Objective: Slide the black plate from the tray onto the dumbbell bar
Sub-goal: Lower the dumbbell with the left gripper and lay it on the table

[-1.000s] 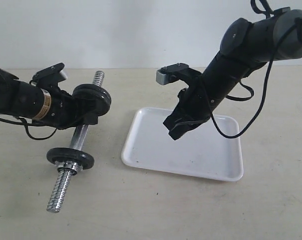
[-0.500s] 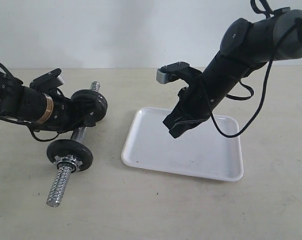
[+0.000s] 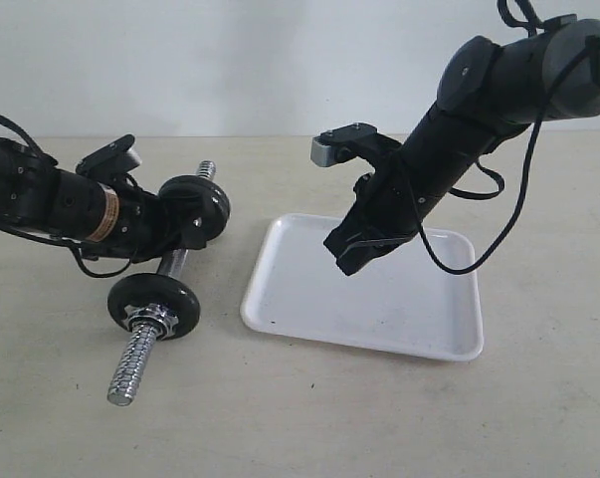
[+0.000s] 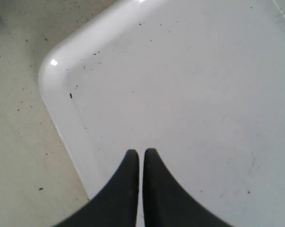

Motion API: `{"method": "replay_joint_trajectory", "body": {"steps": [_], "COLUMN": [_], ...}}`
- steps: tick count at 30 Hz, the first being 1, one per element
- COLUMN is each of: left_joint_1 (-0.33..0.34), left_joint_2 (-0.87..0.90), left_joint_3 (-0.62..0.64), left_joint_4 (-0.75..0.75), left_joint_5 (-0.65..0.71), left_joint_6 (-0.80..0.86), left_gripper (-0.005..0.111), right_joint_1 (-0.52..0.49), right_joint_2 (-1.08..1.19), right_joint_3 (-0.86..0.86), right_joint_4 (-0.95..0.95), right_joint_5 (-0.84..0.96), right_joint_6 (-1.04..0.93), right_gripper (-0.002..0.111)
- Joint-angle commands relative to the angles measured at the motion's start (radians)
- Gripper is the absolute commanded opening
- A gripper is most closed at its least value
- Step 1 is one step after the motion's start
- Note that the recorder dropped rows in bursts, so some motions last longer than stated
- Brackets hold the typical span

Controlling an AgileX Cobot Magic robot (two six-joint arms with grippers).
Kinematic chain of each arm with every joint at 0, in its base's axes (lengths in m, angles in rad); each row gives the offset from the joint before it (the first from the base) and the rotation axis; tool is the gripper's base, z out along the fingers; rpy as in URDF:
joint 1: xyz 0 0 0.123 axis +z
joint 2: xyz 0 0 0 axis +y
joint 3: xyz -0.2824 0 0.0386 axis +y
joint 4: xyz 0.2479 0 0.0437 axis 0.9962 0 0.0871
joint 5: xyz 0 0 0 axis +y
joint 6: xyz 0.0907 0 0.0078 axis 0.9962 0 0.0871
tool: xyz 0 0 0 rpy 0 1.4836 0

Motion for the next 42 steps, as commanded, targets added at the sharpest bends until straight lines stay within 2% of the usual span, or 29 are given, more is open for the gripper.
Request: {"method": "replay_joint_trajectory", "body": {"steps": [1,15,29,42], "left_joint_1": [-0.042,-0.052,-0.052,-0.052], "left_joint_2": [-0.019,-0.015,-0.015,-0.015], "left_joint_3": [-0.042,-0.065,-0.070,-0.070], "left_joint_4": [-0.048,-0.048,-0.037,-0.033], "left_joint_5": [-0.017,0.012,-0.054,-0.051], "left_joint_6": [0.039,0.051,0.054,0.092], "left_gripper": [0.004,0.004,0.004,0.004], "right_joint_1": [-0.002,-0.002,-0.002,-0.002], "right_joint_2": [-0.012,-0.012,-0.012,-0.012], "right_joint_3": [-0.005,-0.005,-0.005,-0.005], "right_joint_4": [-0.010,-0.016,-0.016,-0.024], "right_joint_5": [0.002,0.002,0.004,0.006], "right_joint_6": [-0.002,-0.002,-0.002,0.002], "right_gripper": [0.000,0.000,0.000,0.000]}}
